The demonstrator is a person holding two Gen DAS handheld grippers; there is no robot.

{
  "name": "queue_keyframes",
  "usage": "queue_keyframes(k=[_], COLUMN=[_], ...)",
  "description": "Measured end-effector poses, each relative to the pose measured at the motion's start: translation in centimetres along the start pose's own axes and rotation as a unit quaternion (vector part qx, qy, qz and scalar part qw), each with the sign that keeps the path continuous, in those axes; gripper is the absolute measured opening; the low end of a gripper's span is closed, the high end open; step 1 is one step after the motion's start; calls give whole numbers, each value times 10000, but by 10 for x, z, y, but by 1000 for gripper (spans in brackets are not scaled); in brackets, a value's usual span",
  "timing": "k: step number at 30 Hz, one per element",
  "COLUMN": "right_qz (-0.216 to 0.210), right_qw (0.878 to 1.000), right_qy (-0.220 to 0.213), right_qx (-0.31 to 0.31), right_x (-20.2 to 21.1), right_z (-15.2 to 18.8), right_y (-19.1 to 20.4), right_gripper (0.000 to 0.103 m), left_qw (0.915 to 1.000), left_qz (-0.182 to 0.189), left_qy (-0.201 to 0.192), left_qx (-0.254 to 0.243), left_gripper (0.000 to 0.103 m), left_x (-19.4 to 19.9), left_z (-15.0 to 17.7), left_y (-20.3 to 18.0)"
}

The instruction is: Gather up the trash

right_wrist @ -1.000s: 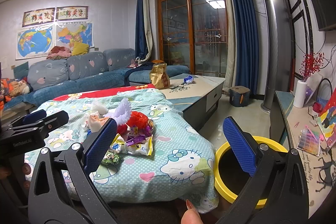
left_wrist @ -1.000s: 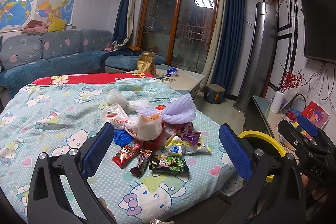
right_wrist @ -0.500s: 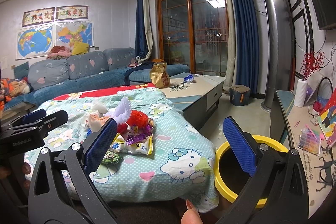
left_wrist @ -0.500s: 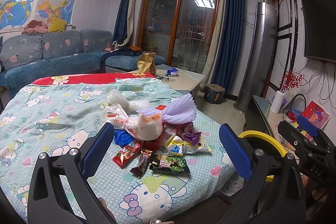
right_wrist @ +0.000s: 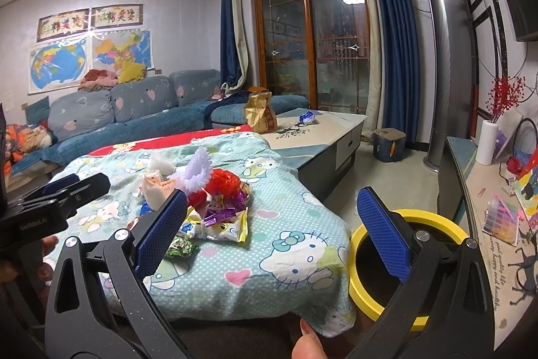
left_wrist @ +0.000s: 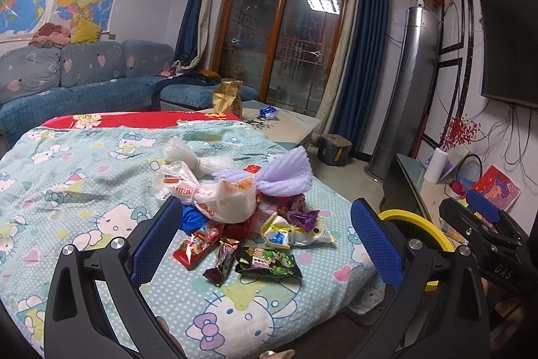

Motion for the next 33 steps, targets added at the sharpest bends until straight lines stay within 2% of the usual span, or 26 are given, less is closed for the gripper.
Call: queue_keyframes(k=[13,21,27,29,31,33], right_qz=[-591,-944,-1028,-1040,-1031,-1054], right_qw=[9970,9922,9883,9868,9853,9833], right_qy=[462,767,1053,1164,1299,1441], right_qx=[200,270,413,428,408,363], right_x=[-36,-74,-108,-117,-124,-132], right_z=[-3,-10,-18,-19,-19,-20], right_y=[34,57,69,73,74,74], right_gripper=[94,93,92,90,81,77], left_qw=[9976,9931,9928,9931,9927,9918], left_qz=[-616,-1078,-977,-891,-728,-570], left_qy=[-88,68,394,486,723,926], left_qx=[313,459,572,582,639,671], left_gripper=[97,97,97,97,97,97], left_x=[-3,-16,-47,-59,-79,-97], left_z=[-10,-17,-20,-18,-14,-9], left_y=[57,106,132,135,138,139])
Point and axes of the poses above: each gripper's, at about its wrist camera, not at the fingertips, and x roughly against the way its jaws point, y to its left, z to its underside, the point moved 4 cm from there along -x, roughly the way its jaws point, and after that the axes turned 12 degrees about -x, right-handed, at the moved point
